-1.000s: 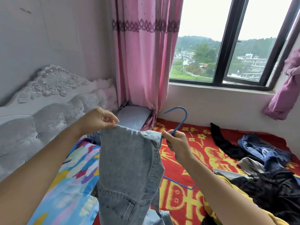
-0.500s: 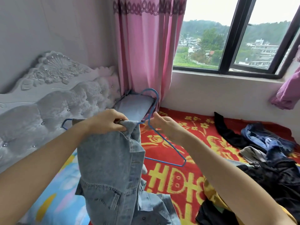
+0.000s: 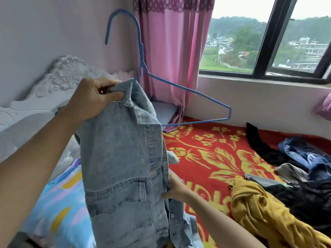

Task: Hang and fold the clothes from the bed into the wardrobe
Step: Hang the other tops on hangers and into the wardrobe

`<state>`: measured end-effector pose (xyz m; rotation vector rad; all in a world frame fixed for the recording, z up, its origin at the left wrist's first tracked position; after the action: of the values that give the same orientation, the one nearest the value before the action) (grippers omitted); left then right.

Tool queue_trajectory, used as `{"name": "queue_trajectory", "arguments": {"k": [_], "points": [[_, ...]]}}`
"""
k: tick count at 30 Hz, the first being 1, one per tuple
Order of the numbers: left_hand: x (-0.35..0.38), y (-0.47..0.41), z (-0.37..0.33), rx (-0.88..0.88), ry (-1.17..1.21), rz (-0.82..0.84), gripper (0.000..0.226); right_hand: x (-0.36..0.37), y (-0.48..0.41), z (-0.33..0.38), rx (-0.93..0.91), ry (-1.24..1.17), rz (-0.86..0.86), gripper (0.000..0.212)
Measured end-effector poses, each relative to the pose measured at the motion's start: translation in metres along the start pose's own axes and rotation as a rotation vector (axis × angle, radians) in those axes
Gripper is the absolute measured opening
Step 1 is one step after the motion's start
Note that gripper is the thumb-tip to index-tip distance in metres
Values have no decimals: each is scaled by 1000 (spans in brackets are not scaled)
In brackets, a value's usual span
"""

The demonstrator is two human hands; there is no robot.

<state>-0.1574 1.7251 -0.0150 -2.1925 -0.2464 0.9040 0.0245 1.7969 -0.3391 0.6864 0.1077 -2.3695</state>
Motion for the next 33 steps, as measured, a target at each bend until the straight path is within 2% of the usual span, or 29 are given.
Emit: {"name": "queue_trajectory", "arguments": {"k": [1, 2, 4, 6, 7, 10, 13, 15, 19, 22, 24, 28, 30, 31, 33], "points": [[-4, -1, -2, 3, 6, -34, 67, 4, -2, -3, -26, 70, -113, 71], [-9, -1, -4, 7, 6, -67, 65, 2, -1, -7, 2, 71, -260, 61], [-20, 2, -10, 21, 4, -122, 60, -12, 7, -20, 130, -202, -477, 25], [-31, 6, -13, 18, 21, -165, 60, -28, 11, -33, 265, -597, -476, 7], [-36, 8, -13, 15, 30, -179, 61, -38, 13, -38, 315, -726, -442, 11], [-47, 17, -6, -7, 37, -200, 62, -79, 22, -39, 345, -896, -390, 6], [-49, 24, 1, -22, 23, -187, 61, -112, 27, -32, 337, -866, -382, 8], [-49, 27, 6, -30, 4, -177, 60, -128, 26, -28, 392, -789, -307, 10], [-59, 29, 24, -66, -19, -168, 56, -158, 29, -24, 574, -405, -142, 30], [-65, 29, 39, -100, -30, -182, 49, -176, 35, -11, 570, -231, -255, 59], [-66, 29, 48, -128, -15, -200, 42, -181, 41, -4, 534, -214, -364, 71], [-71, 33, 64, -190, 76, -281, 24, -171, 56, 0, 444, -590, -430, 63], [-71, 35, 69, -215, 120, -310, 17, -164, 62, 4, 394, -687, -444, 58], [-70, 35, 70, -216, 123, -321, 16, -160, 63, 7, 378, -630, -471, 53], [-67, 34, 68, -218, 124, -337, 12, -158, 67, 21, 324, -306, -569, 29]]}}
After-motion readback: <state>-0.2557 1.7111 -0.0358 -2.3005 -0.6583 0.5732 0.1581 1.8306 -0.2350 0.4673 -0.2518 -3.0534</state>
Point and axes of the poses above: each hand's wrist, its own y-axis away from the middle knuckle, its own x-axis out of the palm, z = x × y, the point moved 6 cm from there along -y, towards the middle knuckle, and after that the axes turned 5 degrees about x, right-handed, at the moved point
